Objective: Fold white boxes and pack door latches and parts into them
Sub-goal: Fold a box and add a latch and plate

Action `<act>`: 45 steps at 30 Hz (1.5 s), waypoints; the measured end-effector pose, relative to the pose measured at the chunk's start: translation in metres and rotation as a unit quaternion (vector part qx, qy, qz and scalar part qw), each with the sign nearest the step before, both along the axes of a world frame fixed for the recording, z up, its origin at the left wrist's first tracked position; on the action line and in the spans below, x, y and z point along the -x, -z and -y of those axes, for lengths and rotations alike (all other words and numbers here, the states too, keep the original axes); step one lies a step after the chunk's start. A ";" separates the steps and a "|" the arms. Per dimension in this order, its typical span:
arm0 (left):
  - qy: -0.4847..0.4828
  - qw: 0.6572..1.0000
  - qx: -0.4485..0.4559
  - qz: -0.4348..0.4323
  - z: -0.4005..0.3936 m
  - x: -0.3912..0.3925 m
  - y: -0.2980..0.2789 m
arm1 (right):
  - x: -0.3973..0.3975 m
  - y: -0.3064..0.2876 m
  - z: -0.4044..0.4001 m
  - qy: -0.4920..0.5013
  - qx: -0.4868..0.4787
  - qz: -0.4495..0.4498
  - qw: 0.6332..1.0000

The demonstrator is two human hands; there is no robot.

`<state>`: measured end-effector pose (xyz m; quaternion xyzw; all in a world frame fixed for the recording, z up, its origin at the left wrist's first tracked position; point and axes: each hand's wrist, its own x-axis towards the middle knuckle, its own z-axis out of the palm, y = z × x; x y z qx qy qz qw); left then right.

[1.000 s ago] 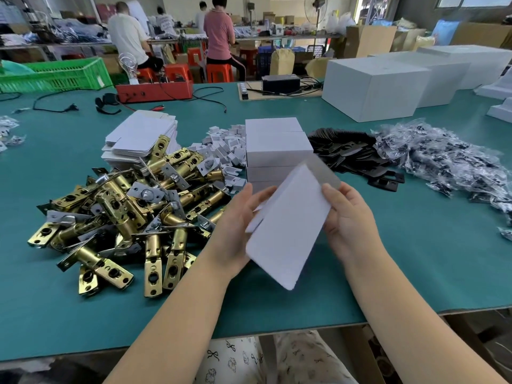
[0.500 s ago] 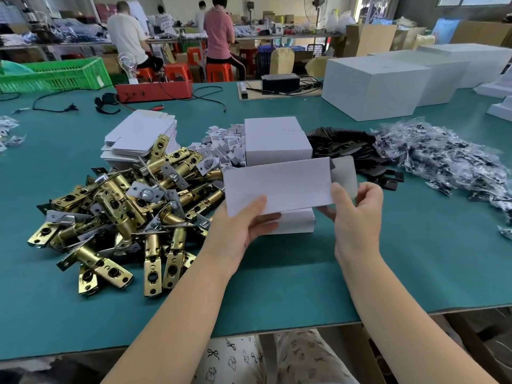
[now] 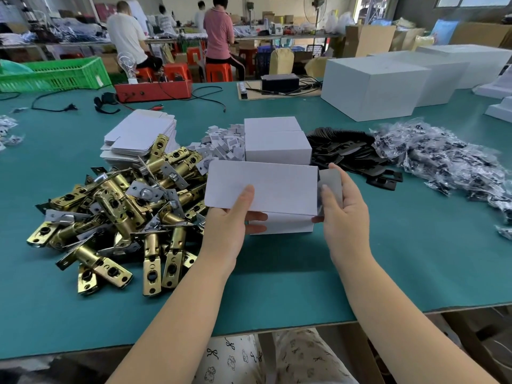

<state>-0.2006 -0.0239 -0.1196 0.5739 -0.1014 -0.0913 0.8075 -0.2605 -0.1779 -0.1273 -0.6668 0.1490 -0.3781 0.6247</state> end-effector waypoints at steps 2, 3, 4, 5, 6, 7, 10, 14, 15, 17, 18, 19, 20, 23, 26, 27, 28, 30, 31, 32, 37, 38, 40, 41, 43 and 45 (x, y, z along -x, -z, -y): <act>0.008 0.999 -0.037 0.026 0.002 0.003 0.003 | 0.001 0.000 0.000 0.029 0.034 -0.007 0.999; 0.010 0.997 -0.060 0.044 0.003 0.004 0.005 | 0.002 0.000 0.000 0.036 0.039 -0.010 0.999; 0.011 0.995 -0.078 0.058 0.003 0.005 0.006 | 0.002 0.000 0.000 0.038 0.040 -0.012 0.998; 0.009 0.994 -0.088 0.066 0.003 0.005 0.007 | 0.002 0.000 0.000 0.032 0.040 -0.011 0.999; 0.005 0.993 -0.093 0.069 0.003 0.004 0.007 | 0.002 -0.001 -0.001 0.019 0.036 -0.007 0.999; -0.001 0.993 -0.095 0.070 0.002 0.004 0.006 | 0.002 -0.002 -0.001 0.001 0.027 -0.002 1.000; -0.008 0.990 -0.114 0.079 0.001 0.003 0.007 | 0.000 -0.007 -0.004 -0.110 -0.065 0.005 0.992; 0.022 0.982 -0.156 0.106 0.002 0.008 0.007 | -0.002 -0.012 0.006 -0.202 -0.287 0.066 0.934; 0.031 0.981 -0.159 0.108 0.002 0.008 0.007 | -0.003 -0.012 0.007 -0.189 -0.302 0.068 0.932; 0.042 0.980 -0.160 0.110 0.002 0.008 0.006 | -0.004 -0.009 0.008 -0.155 -0.278 0.049 0.947; 0.044 0.980 -0.158 0.111 0.001 0.008 0.006 | -0.005 -0.008 0.008 -0.143 -0.258 0.036 0.955; 0.045 0.981 -0.152 0.111 0.001 0.008 0.005 | -0.005 -0.005 0.009 -0.138 -0.245 0.025 0.959; 0.046 0.982 -0.148 0.111 0.000 0.008 0.005 | -0.004 -0.004 0.010 -0.140 -0.237 0.018 0.961; 0.068 0.978 -0.154 0.120 0.000 0.011 0.005 | -0.002 -0.003 0.011 -0.145 -0.211 0.012 0.967; 0.095 0.974 -0.158 0.134 0.002 0.014 0.005 | -0.002 -0.004 0.010 -0.109 -0.203 0.015 0.973; 0.091 0.975 -0.150 0.137 0.002 0.013 0.005 | -0.002 -0.004 0.010 -0.100 -0.207 0.018 0.973; 0.083 0.979 -0.136 0.129 0.002 0.012 0.004 | -0.002 -0.004 0.010 -0.092 -0.216 0.021 0.972; 0.074 0.984 -0.118 0.110 0.002 0.010 0.004 | -0.003 -0.005 0.010 -0.084 -0.236 0.026 0.968; 0.077 0.984 -0.120 0.106 0.001 0.010 0.005 | -0.004 -0.006 0.010 -0.085 -0.241 0.027 0.967; 0.081 0.983 -0.126 0.105 0.001 0.010 0.005 | -0.003 -0.006 0.009 -0.087 -0.248 0.029 0.964; 0.090 0.974 -0.159 0.137 0.001 0.013 0.008 | -0.004 -0.005 0.012 -0.096 -0.294 0.041 0.950; 0.095 0.971 -0.164 0.144 0.001 0.013 0.008 | -0.005 -0.005 0.012 -0.092 -0.296 0.040 0.950; 0.102 0.966 -0.177 0.159 0.002 0.014 0.008 | -0.006 -0.005 0.012 -0.082 -0.288 0.036 0.954; 0.106 0.964 -0.182 0.161 0.002 0.014 0.009 | -0.006 -0.005 0.013 -0.077 -0.277 0.032 0.957; 0.104 0.964 -0.186 0.157 0.002 0.014 0.010 | -0.007 -0.004 0.012 -0.068 -0.242 0.021 0.968; 0.096 0.967 -0.182 0.152 0.002 0.014 0.010 | -0.007 -0.004 0.009 -0.065 -0.197 0.012 0.978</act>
